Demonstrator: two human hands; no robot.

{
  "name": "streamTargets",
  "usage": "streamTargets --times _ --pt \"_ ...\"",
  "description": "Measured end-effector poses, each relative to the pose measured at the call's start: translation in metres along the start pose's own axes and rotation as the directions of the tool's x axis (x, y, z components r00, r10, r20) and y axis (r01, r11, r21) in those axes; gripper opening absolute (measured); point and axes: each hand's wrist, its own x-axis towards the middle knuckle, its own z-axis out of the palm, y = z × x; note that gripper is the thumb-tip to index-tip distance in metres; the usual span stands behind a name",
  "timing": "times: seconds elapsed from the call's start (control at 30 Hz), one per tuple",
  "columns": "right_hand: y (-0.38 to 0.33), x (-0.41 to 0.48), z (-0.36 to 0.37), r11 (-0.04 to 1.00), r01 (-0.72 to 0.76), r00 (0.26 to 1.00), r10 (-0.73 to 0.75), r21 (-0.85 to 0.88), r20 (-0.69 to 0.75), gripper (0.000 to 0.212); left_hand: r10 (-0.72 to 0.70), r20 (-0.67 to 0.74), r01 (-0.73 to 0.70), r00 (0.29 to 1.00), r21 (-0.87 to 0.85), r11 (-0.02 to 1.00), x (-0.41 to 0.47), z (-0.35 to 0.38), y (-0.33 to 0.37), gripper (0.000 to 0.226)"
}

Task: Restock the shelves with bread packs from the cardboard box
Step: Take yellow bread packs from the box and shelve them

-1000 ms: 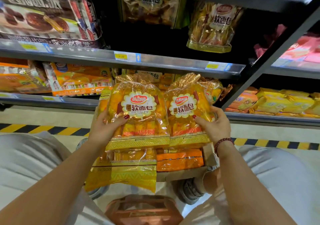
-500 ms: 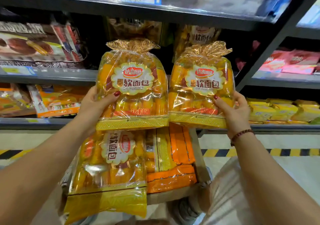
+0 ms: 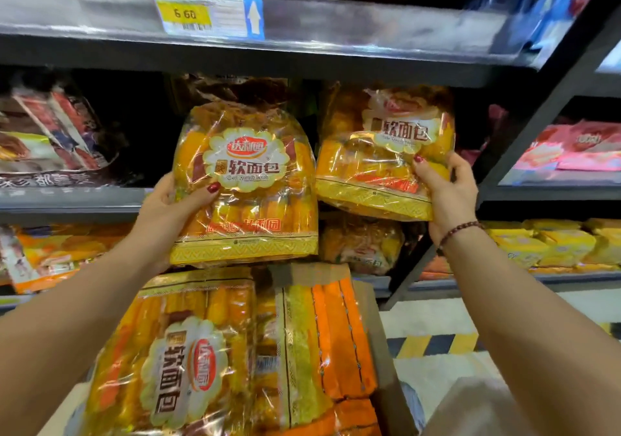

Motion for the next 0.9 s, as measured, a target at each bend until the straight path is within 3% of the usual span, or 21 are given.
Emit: streamTargets --times 0.3,0.47,0.53,0.6,0.7,0.8,0.9 --pt "0.003 0.054 0.024 0.995 0.067 0.997 -0.069 -0.075 -0.027 0.051 0.032 -0.013 -0.032 0.999 -0.02 0.999 0.03 0.007 -0.005 0.052" --pt "0.016 0.072 0.038 0.922 0.186 0.979 -0.202 -0.338 -0.015 0.067 0.041 -0.009 -0.041 0.999 -0.004 0.999 0.034 0.016 -0.011 0.049" --pt "0.021 0.078 0.043 0.806 0.154 0.983 -0.183 -0.571 0.006 0.067 0.048 0.002 -0.048 0.999 0.02 0.999 0.034 0.02 -0.013 0.048" --pt "0.024 0.083 0.046 0.595 0.098 0.987 -0.162 -0.797 0.0 0.07 0.051 0.0 -0.051 0.999 0.024 0.998 0.035 0.022 -0.015 0.046" --pt "0.022 0.081 0.048 0.332 0.041 0.99 -0.139 -0.942 -0.006 0.074 0.032 0.002 -0.032 1.0 0.01 0.999 0.034 0.023 -0.017 0.049" --pt "0.021 0.064 0.052 0.273 0.074 0.97 -0.244 -0.959 0.006 0.066 0.035 -0.006 -0.035 0.999 0.004 0.999 0.032 0.025 -0.018 0.048" --pt "0.03 0.037 0.059 0.168 0.252 0.915 -0.363 -0.953 0.178 0.059 0.036 0.005 -0.036 0.999 -0.015 0.999 0.026 0.029 -0.016 0.05"
